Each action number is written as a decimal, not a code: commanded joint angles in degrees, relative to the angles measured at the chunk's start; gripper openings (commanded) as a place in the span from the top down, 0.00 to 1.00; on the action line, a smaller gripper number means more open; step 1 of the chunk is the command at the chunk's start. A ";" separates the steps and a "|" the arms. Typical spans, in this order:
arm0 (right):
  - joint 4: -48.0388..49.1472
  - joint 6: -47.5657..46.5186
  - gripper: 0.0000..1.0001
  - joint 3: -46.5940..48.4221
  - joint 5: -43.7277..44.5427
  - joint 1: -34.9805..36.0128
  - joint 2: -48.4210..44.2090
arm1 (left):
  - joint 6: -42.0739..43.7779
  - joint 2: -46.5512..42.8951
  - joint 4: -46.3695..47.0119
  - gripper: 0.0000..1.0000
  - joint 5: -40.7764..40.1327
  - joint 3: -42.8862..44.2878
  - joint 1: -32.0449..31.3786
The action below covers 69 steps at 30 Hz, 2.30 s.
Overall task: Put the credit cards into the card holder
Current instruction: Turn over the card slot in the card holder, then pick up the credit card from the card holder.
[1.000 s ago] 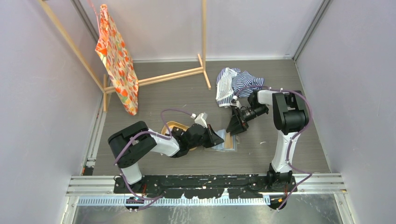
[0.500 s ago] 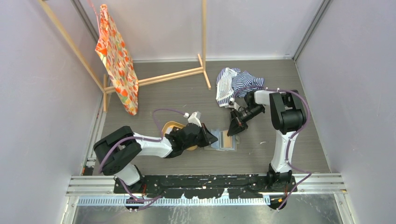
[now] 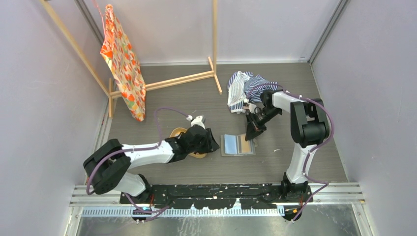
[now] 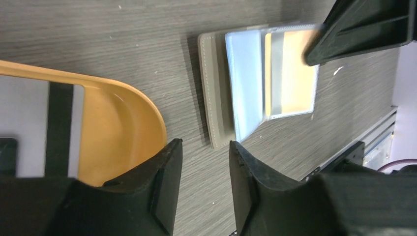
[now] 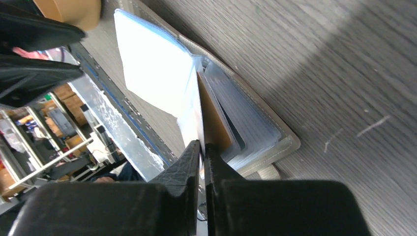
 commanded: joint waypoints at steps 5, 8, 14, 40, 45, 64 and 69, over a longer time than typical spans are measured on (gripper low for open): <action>-0.60 -3.31 0.74 1.59 6.06 -0.58 -6.37 | 17.29 -12.72 -11.78 0.43 2.25 6.87 3.85; 0.80 -3.40 0.68 0.71 8.97 -0.60 -10.04 | 19.94 -16.78 -15.01 0.33 4.65 6.69 7.02; 2.00 -7.28 0.65 -1.40 8.34 -1.59 -18.51 | 21.26 -22.55 -20.09 0.25 8.92 3.85 13.45; -0.98 -16.10 0.64 -4.59 -7.46 -2.02 -23.64 | 42.78 1.17 -44.82 0.00 -2.99 19.81 13.62; -1.37 -16.29 0.64 -4.50 -7.81 -2.01 -23.86 | 43.68 3.33 -42.90 0.00 -2.24 18.88 14.17; -2.45 -17.35 0.64 -4.23 -8.45 -2.06 -23.88 | 40.68 15.53 -45.51 0.00 2.55 21.90 17.85; -2.73 -17.62 0.64 -4.15 -8.78 -2.04 -23.70 | 37.42 15.72 -44.21 0.07 4.39 19.27 18.02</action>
